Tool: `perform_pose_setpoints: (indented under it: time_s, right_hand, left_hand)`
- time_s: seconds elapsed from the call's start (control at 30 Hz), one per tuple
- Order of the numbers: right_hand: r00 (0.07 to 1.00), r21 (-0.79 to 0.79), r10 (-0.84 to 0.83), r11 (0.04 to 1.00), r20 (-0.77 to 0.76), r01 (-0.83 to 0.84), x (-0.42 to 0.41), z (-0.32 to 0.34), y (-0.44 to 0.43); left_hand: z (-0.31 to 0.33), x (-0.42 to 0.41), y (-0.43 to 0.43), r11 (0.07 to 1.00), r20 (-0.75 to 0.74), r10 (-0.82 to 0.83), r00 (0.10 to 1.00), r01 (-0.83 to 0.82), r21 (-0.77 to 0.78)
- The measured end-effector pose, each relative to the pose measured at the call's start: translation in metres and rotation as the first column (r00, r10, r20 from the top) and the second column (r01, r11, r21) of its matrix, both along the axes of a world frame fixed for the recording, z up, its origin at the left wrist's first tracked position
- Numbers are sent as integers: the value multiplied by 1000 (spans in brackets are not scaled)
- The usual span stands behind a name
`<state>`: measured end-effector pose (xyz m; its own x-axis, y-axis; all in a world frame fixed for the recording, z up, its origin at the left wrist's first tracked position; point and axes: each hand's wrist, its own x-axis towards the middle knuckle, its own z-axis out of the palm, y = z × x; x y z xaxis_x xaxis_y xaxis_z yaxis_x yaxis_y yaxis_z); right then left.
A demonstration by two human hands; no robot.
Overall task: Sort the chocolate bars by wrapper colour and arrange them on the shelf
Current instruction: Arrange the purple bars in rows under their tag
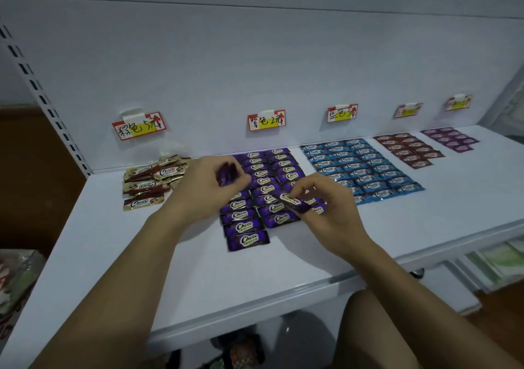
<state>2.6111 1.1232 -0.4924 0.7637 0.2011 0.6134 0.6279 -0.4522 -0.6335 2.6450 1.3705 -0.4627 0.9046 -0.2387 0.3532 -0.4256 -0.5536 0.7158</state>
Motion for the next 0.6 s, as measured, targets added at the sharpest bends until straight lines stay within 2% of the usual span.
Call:
perform_pose_setpoints:
  time_s: [0.03,0.1,0.27,0.37,0.5,0.6]
  right_hand:
    - [1000,-32,-1,999,-22,1,-2,-2,-5]
    - [1000,-119,-1,993,-13,0,-5,-6,-13]
    - [997,-310,57,948,-46,-69,-11,-17,-25]
    - [997,-417,69,907,29,-51,-5,-25,-26]
    - [999,-373,35,927,-16,-38,-11,-24,-28]
    - [991,-373,86,921,-98,-117,-18,-22,-27]
  left_hand:
    - [1,-3,0,986,53,-44,998,35,165]
    - [5,-8,1,942,29,-153,988,137,306]
    - [7,-14,2,858,-136,-293,946,323,399]
    - [2,-13,-3,811,-188,-354,916,400,427]
    - [1,-14,-4,797,-268,-340,901,428,427]
    - [-1,-16,-6,793,-284,-336,898,433,429]
